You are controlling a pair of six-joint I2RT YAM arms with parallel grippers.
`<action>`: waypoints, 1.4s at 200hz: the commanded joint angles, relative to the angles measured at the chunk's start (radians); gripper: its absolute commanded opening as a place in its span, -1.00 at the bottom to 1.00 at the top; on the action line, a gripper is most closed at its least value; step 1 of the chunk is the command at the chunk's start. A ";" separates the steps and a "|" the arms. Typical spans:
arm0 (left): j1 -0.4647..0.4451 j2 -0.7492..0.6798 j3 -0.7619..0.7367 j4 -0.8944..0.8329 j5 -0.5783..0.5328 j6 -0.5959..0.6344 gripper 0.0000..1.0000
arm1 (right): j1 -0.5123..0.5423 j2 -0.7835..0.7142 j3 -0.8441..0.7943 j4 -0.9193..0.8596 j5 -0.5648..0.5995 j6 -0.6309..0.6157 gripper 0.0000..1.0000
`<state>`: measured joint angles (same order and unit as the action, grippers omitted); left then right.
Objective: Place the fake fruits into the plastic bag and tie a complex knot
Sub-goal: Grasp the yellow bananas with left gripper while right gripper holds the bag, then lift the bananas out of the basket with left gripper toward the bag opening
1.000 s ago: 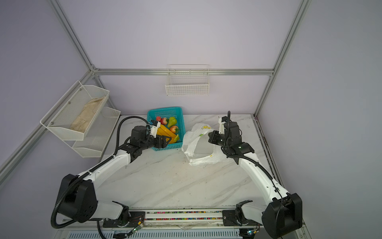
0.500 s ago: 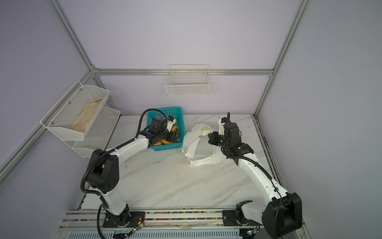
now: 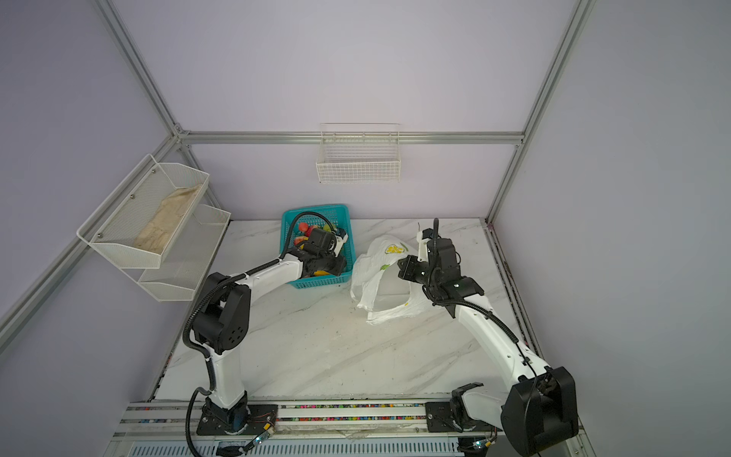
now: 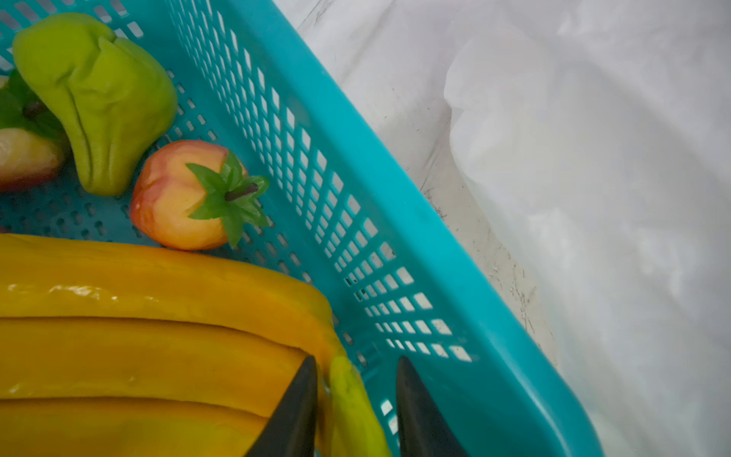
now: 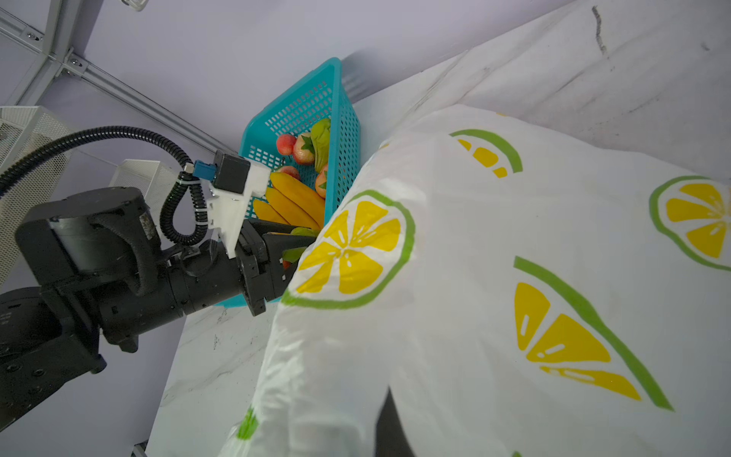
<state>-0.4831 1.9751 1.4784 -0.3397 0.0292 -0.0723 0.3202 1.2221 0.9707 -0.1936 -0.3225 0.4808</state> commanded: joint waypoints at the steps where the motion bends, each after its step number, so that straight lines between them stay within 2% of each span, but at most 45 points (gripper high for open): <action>1: -0.015 -0.004 0.091 -0.016 -0.046 0.025 -0.55 | -0.005 -0.032 -0.012 0.019 -0.002 -0.009 -0.96; 34: -0.027 -0.055 0.081 -0.019 -0.059 0.004 -0.86 | -0.004 -0.058 -0.022 0.019 0.010 0.005 -0.96; 60: -0.050 -0.142 0.044 -0.005 -0.061 -0.028 -1.00 | -0.006 -0.098 -0.054 0.040 0.037 0.044 -0.96; 75: -0.060 -0.212 0.007 0.020 -0.051 -0.053 -1.00 | -0.006 -0.115 -0.066 0.046 0.068 0.068 -0.96; 130: -0.061 -0.539 -0.175 0.154 0.017 -0.136 -1.00 | -0.005 -0.111 -0.066 0.081 0.073 0.110 -0.93; 160: -0.074 -0.756 -0.307 0.175 0.074 -0.280 -1.00 | -0.013 -0.061 -0.048 0.119 0.004 0.133 -0.90; 199: -0.160 -0.962 -0.509 0.114 0.112 -0.386 -1.00 | -0.034 -0.031 -0.007 0.116 -0.060 0.136 -0.90; 247: -0.281 -1.116 -0.654 -0.019 0.223 -0.500 -1.00 | -0.048 0.002 0.036 0.106 -0.131 0.153 -0.90; 280: -0.356 -1.106 -0.699 -0.007 0.318 -0.499 -1.00 | -0.049 0.019 0.056 0.096 -0.170 0.163 -0.89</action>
<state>-0.8021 0.8642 0.8291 -0.3805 0.2390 -0.5419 0.2749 1.2285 0.9939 -0.1135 -0.4446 0.6205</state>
